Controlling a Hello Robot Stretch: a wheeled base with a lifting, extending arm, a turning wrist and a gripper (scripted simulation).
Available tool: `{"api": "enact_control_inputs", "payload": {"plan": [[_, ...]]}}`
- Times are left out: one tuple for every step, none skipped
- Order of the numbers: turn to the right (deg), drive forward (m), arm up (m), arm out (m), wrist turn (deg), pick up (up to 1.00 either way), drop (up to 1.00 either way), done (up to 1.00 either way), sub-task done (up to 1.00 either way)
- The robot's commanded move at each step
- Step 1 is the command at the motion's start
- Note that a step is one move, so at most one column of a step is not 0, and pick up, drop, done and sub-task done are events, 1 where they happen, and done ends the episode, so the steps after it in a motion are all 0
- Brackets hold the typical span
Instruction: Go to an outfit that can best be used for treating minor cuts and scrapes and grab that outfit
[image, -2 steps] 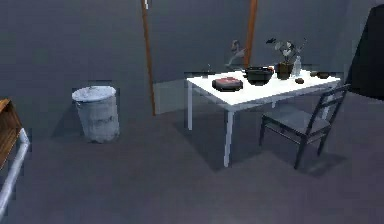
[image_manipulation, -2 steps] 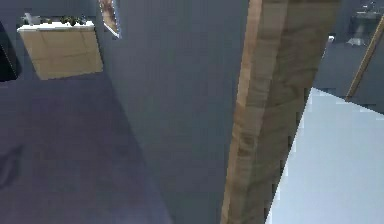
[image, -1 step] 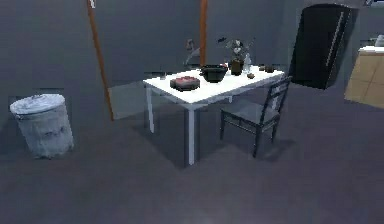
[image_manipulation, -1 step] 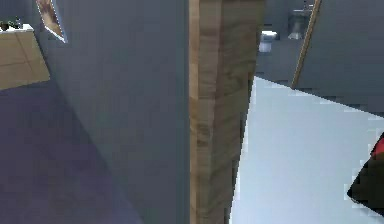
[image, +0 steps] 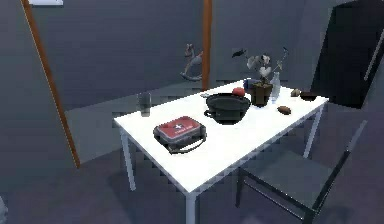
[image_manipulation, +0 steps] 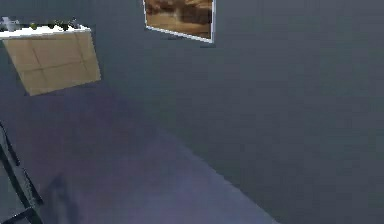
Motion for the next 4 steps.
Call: {"api": "enact_control_inputs", "payload": {"plan": [[21.0,0.00,0.00,0.00,0.0,0.00,0.00,0.00,0.00],[0.0,0.05,0.00,0.00,0.0,0.00,0.00,0.00,0.00],[-45.0,0.00,0.00,0.00,0.0,0.00,0.00,0.00,0.00],[-45.0,0.00,0.00,0.00,0.0,0.00,0.00,0.00,0.00]]}}
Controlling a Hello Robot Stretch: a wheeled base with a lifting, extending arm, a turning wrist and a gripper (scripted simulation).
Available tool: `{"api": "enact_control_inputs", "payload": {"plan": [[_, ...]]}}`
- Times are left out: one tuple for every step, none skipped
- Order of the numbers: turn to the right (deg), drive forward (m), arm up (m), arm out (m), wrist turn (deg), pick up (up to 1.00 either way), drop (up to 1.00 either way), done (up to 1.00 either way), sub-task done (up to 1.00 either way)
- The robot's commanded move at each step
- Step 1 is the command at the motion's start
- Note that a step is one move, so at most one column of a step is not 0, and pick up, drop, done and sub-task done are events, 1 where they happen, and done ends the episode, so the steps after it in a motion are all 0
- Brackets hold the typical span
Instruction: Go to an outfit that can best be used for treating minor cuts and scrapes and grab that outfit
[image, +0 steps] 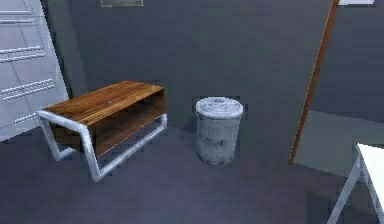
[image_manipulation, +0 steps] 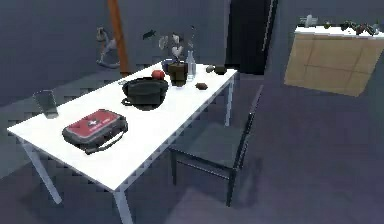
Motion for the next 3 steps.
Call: {"api": "enact_control_inputs", "payload": {"plan": [[-24.0,0.00,0.00,0.00,0.0,0.00,0.00,0.00,0.00],[45.0,0.00,0.00,0.00,0.0,0.00,0.00,0.00,0.00],[45.0,0.00,0.00,0.00,0.0,0.00,0.00,0.00,0.00]]}}
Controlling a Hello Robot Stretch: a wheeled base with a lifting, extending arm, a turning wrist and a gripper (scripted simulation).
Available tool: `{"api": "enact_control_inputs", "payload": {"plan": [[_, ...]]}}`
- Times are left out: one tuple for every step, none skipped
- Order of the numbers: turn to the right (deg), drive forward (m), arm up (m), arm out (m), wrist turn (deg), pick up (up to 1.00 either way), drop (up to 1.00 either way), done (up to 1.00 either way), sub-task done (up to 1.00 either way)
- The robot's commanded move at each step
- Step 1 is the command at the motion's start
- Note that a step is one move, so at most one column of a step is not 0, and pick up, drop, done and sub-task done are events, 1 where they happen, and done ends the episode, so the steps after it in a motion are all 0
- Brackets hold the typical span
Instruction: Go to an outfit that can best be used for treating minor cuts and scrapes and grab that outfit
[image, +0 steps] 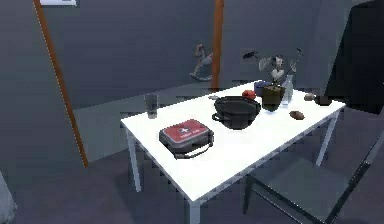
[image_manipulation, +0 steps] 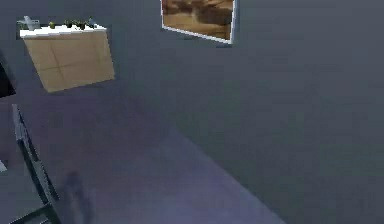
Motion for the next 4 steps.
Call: {"api": "enact_control_inputs", "payload": {"plan": [[21.0,0.00,0.00,0.00,0.0,0.00,0.00,0.00,0.00],[3.0,0.00,0.00,0.00,0.0,0.00,0.00,0.00,0.00],[0.0,0.40,0.00,0.00,0.0,0.00,0.00,0.00,0.00],[-45.0,0.00,0.00,0.00,0.0,0.00,0.00,0.00,0.00]]}}
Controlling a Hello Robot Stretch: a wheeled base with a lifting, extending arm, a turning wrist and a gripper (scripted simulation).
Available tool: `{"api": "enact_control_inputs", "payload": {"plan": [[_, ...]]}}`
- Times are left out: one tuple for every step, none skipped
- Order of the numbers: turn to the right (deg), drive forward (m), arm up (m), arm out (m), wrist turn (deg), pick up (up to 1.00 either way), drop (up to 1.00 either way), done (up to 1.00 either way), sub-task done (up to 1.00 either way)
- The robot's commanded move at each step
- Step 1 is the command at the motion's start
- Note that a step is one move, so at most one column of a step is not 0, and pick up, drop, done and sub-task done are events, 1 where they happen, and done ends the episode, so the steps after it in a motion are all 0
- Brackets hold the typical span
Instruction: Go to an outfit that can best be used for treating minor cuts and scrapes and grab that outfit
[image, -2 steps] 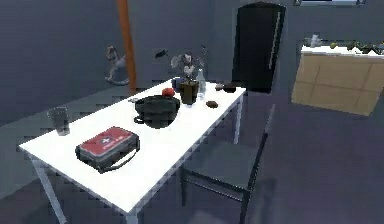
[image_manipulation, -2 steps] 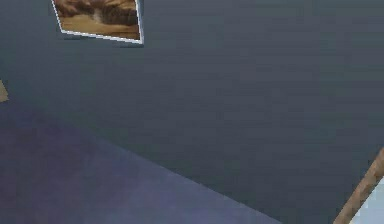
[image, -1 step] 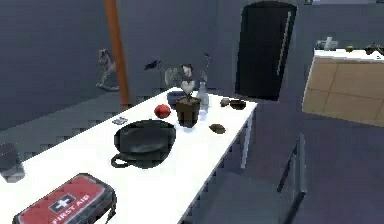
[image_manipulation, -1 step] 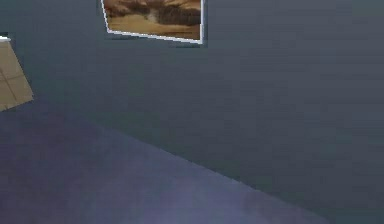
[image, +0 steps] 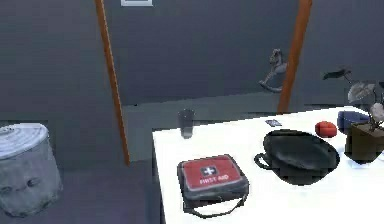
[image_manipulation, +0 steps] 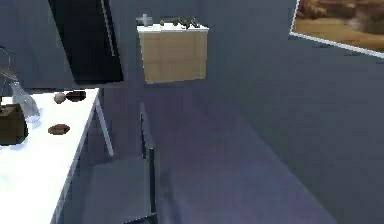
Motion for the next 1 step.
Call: {"api": "enact_control_inputs", "payload": {"plan": [[-45.0,0.00,0.00,0.00,0.0,0.00,0.00,0.00,0.00]]}}
